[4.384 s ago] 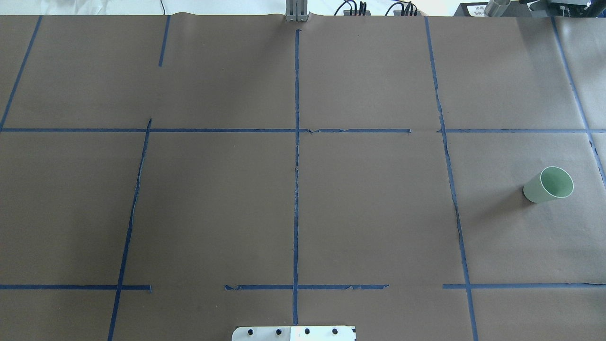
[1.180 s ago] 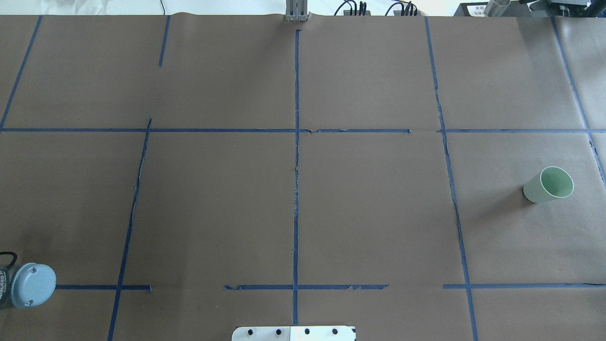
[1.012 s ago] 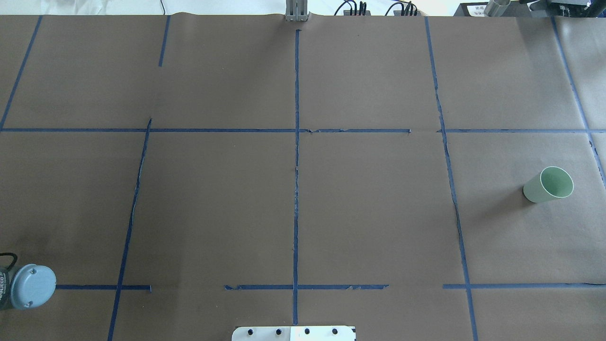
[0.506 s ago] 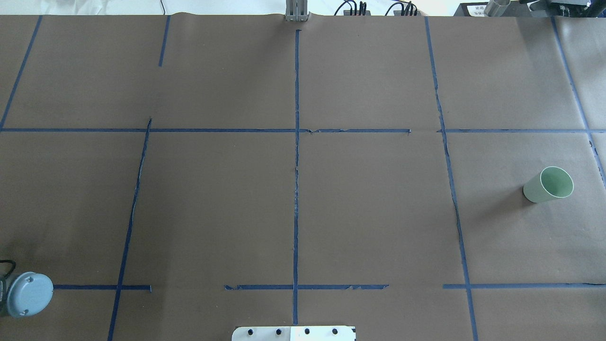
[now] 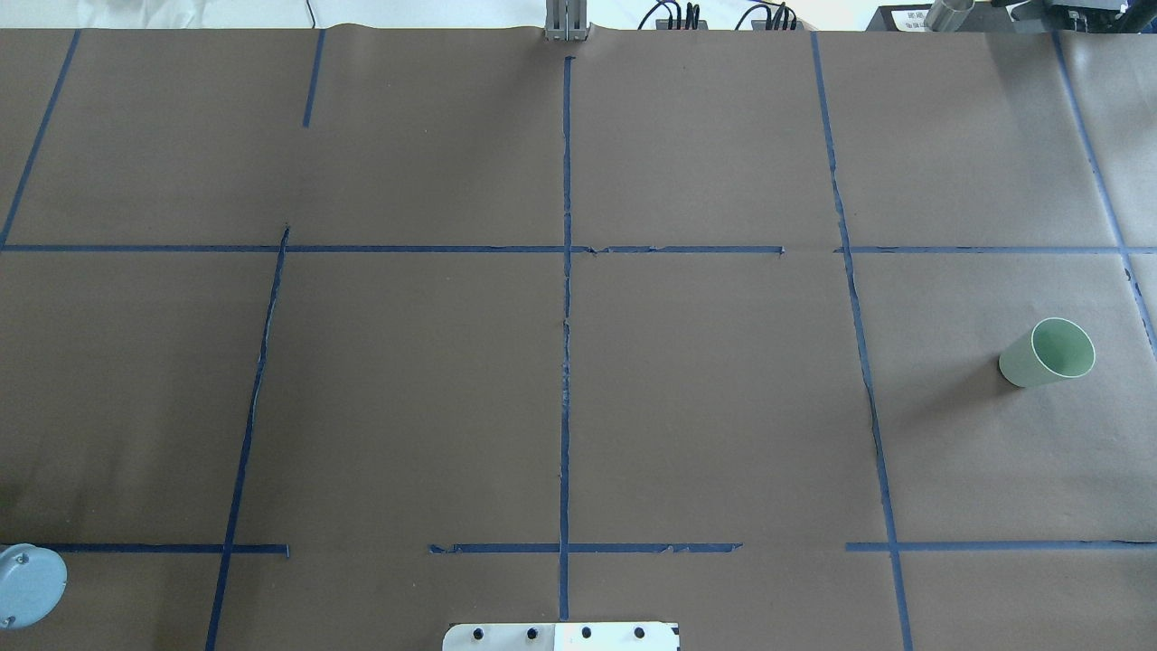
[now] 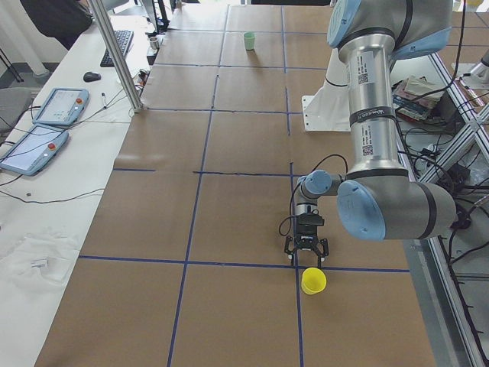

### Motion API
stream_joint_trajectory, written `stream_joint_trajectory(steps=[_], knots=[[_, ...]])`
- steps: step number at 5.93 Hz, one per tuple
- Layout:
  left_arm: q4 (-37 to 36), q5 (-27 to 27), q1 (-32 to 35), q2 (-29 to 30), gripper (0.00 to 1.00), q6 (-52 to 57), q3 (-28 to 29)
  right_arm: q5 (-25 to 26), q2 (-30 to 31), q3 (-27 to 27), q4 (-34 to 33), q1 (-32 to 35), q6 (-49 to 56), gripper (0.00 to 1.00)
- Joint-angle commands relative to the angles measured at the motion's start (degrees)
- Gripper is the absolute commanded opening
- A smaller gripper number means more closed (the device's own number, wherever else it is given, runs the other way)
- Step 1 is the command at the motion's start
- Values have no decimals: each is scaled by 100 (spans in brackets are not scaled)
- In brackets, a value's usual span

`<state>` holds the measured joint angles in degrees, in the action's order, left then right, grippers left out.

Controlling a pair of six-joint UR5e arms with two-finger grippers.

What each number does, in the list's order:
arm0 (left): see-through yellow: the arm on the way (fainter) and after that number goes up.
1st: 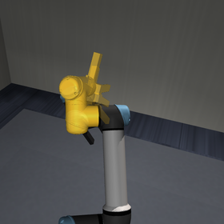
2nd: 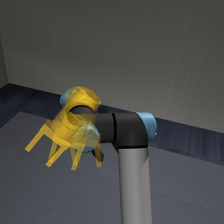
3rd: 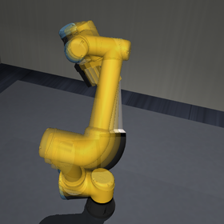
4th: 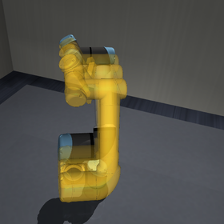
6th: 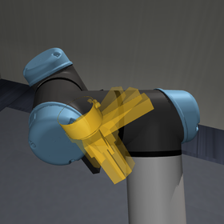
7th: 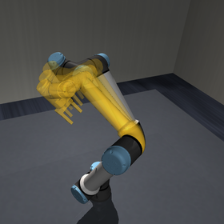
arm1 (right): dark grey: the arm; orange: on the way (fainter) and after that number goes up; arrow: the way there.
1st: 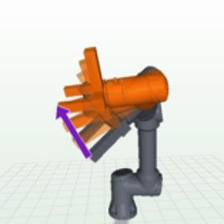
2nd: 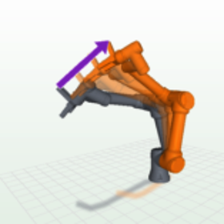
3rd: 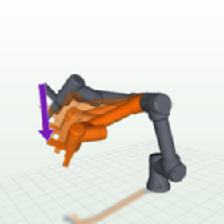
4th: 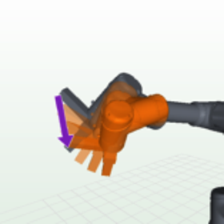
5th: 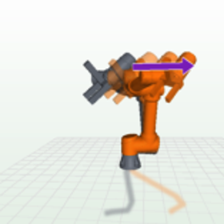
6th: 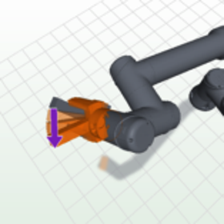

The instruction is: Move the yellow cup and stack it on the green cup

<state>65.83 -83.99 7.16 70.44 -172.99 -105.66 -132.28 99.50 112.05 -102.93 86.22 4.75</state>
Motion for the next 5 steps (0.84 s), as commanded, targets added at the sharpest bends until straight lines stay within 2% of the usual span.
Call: stream_joint_trajectory(steps=[1,3,5], knots=[[123,-39,-127,-83,100,-111,158,0,0,1,1,0,0,100],[412,-48,-145,-109,100,-103,457,0,0,1,1,0,0,100],[579,-30,-154,-319,100,-86,502,0,0,1,1,0,0,100]])
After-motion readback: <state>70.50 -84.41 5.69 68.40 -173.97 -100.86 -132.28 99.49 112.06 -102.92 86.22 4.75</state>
